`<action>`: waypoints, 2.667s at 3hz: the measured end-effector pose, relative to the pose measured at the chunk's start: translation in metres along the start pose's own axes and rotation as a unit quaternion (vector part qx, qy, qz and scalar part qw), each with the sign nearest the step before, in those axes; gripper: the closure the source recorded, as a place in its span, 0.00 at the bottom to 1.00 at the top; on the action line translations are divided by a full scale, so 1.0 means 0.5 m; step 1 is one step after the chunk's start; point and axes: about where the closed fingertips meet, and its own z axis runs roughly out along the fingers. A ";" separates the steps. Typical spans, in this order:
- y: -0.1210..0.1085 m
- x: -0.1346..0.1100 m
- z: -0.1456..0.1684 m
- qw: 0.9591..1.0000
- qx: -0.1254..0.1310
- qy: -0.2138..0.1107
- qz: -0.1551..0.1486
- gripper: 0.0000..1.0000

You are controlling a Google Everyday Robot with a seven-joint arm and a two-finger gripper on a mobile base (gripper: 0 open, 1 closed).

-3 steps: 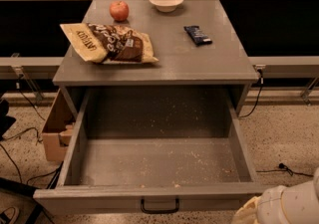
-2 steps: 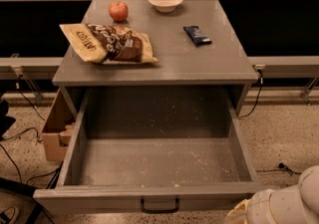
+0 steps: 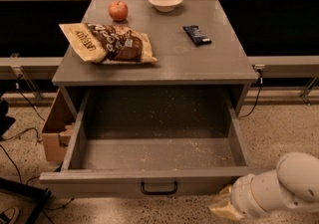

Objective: Close top drawer

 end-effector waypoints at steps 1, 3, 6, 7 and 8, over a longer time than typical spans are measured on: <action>-0.046 -0.054 0.003 1.000 0.004 -0.012 -0.020 1.00; -0.116 -0.122 0.026 0.999 0.001 -0.026 -0.039 1.00; -0.174 -0.112 0.033 0.999 0.006 -0.025 -0.031 1.00; -0.174 -0.112 0.033 0.999 0.006 -0.025 -0.031 1.00; -0.284 -0.150 0.049 0.997 0.015 -0.042 -0.055 1.00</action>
Offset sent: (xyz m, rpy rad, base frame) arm 0.0963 0.0430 0.0261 0.0535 -0.0925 0.0825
